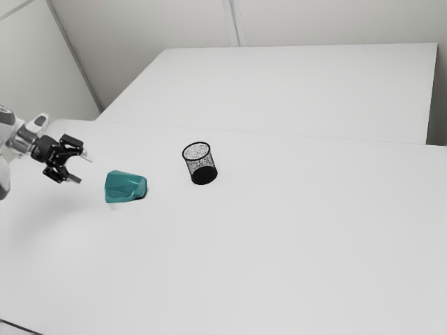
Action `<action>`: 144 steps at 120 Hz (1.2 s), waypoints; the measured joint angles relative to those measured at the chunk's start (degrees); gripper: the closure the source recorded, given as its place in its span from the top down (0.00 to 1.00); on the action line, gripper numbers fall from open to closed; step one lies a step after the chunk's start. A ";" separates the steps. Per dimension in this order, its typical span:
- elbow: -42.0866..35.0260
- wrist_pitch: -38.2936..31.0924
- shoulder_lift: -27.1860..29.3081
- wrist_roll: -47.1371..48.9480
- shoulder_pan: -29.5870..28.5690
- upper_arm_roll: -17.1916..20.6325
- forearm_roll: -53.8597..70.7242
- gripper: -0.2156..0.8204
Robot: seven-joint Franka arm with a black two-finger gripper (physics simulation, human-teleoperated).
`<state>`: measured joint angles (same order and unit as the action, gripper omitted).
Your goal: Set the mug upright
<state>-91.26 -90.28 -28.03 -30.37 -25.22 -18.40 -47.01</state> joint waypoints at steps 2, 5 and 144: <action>-0.01 -0.03 -0.35 -0.65 -0.03 -0.06 -0.65 0.79; -0.04 -0.06 -0.78 -1.60 -0.03 -0.13 -1.62 0.79; -4.32 -2.83 -6.13 -14.88 2.01 1.85 -17.19 0.62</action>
<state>-95.59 -93.11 -34.16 -45.25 -23.21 -16.55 -64.20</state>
